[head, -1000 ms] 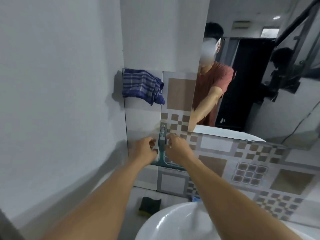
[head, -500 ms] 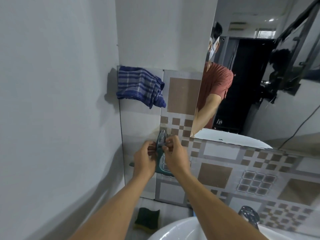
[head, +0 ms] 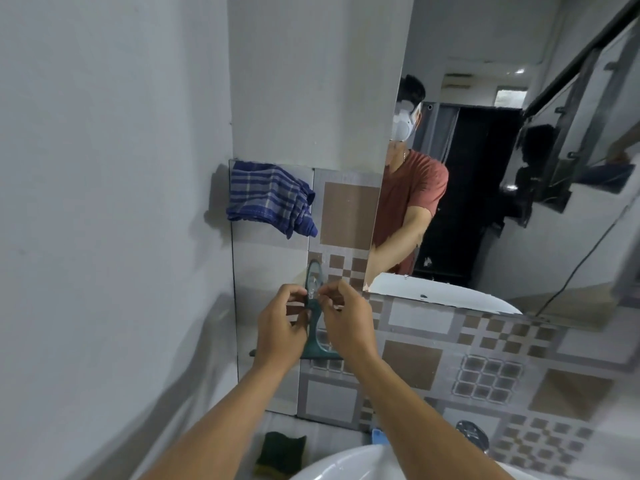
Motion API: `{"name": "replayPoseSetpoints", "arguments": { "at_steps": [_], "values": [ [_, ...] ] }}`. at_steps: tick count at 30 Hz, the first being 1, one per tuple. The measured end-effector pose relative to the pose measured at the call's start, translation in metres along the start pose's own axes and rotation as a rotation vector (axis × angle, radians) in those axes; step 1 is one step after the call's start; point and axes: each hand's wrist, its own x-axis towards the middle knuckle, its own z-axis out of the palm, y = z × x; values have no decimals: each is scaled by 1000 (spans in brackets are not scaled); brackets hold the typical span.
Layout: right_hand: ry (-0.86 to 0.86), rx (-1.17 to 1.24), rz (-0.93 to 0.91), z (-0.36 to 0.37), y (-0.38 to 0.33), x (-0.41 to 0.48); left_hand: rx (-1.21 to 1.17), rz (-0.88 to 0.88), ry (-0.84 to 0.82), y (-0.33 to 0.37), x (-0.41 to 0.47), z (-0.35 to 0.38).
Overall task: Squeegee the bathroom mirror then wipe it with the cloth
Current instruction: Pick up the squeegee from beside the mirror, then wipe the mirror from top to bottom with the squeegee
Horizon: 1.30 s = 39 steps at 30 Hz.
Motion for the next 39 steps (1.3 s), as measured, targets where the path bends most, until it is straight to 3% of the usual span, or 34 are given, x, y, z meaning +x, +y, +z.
{"name": "replayPoseSetpoints", "arguments": {
  "at_steps": [9,17,27,29,32,39],
  "values": [
    [11,138,-90,-62,-55,-21,-89,120,-41,75,-2,-24],
    [35,52,-197,-154,-101,-42,-63,259,-112,167,-3,-21],
    [204,362,-214,-236,-123,-70,-29,404,-152,239,-32,6],
    [263,280,-206,-245,-122,-74,28,458,-145,247,-33,6],
    [316,-43,-266,-259,-120,-81,127,546,-130,260,-29,7],
    [251,-570,-412,-303,-126,-87,246,748,-197,289,-14,-1]
  ]
}}
